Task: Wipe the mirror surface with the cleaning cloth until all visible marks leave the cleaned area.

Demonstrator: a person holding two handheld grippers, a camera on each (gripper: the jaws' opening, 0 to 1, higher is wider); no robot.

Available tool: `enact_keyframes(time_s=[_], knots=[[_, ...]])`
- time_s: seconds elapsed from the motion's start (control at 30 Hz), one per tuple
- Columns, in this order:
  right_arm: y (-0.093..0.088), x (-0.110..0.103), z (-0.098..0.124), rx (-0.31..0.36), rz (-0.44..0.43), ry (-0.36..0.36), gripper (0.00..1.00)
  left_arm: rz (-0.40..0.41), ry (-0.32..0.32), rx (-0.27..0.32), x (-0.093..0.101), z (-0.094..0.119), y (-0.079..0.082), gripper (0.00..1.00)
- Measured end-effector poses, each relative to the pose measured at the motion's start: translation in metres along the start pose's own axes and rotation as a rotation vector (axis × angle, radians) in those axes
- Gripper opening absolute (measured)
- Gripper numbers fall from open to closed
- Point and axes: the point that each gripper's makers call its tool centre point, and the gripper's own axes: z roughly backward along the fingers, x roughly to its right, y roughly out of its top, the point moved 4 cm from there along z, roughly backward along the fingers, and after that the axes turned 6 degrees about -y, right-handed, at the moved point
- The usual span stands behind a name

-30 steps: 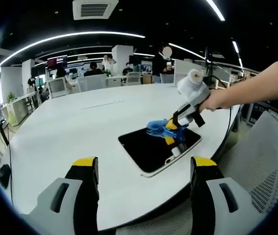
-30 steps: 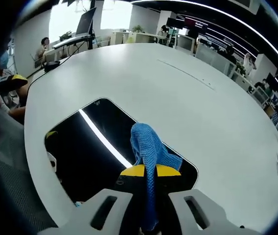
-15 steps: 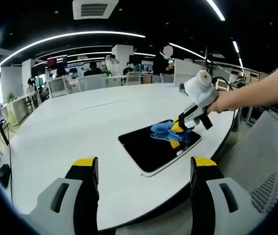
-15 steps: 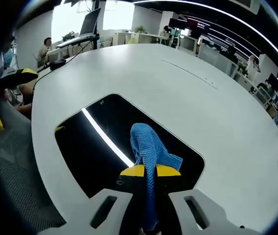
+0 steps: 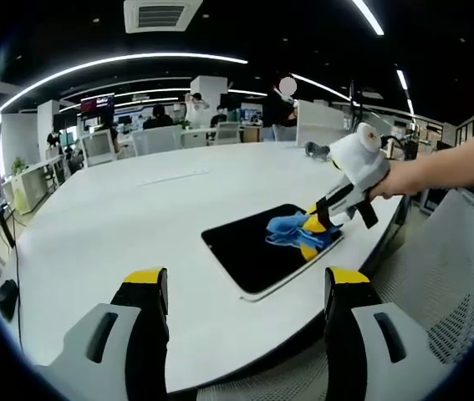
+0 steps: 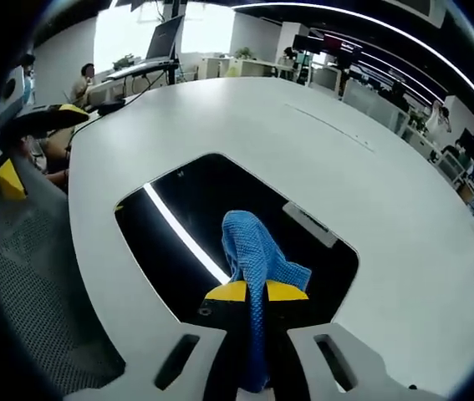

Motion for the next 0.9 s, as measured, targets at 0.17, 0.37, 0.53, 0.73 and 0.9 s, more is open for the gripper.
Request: enact_keyframes(time_s=[0.17,0.37,0.53,0.73,0.9], knots=[[-0.003,-0.005,0.005,0.002,0.002,0.002,0.00,0.001,-0.001,0.000,0.000,0.000,0.000,0.74],[-0.007,-0.009,0.010,0.005,0.012,0.008,0.00,0.001,-0.001,-0.003,0.001,0.000,0.000,0.74],[-0.010,-0.014,0.014,0.002,0.015,0.013,0.00,0.001,-0.001,-0.003,0.001,0.000,0.000,0.74],[-0.013,-0.017,0.018,0.004,0.012,0.017,0.00,0.001,0.000,0.000,0.001,-0.001,0.001,0.74],[-0.016,-0.021,0.022,0.003,0.024,0.015,0.00,0.001,0.002,0.003,0.001,-0.001,0.001,0.74]])
